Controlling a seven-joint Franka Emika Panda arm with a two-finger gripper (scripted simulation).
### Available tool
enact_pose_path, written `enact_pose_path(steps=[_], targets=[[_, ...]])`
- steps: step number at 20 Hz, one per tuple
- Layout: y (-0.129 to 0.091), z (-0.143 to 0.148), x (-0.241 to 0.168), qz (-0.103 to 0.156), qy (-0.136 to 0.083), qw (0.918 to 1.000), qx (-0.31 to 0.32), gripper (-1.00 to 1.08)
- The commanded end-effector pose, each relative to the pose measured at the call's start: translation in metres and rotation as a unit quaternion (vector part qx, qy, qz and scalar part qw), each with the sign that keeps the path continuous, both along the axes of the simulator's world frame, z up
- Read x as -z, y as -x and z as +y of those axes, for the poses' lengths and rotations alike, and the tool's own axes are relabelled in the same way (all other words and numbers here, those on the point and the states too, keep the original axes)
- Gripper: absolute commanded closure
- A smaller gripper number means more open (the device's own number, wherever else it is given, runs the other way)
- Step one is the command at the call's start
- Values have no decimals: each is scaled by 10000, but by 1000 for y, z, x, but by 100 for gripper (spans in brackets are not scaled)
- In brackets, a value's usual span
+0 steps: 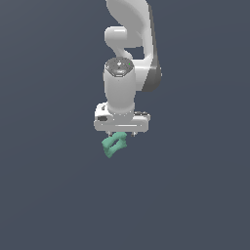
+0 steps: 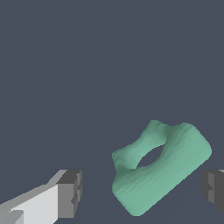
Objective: Pick up the object and move it to a goal position.
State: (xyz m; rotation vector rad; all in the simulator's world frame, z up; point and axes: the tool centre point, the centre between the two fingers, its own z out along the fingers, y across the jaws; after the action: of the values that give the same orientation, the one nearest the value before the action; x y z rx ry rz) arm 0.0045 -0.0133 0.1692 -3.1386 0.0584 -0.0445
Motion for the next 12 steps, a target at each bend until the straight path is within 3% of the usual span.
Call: enact_pose_path(steps=[1,12], targets=[[-2,-1,-3,-26,2,10000,-37,-92],[0,-3,0,-4,-8,9995,300,-92]])
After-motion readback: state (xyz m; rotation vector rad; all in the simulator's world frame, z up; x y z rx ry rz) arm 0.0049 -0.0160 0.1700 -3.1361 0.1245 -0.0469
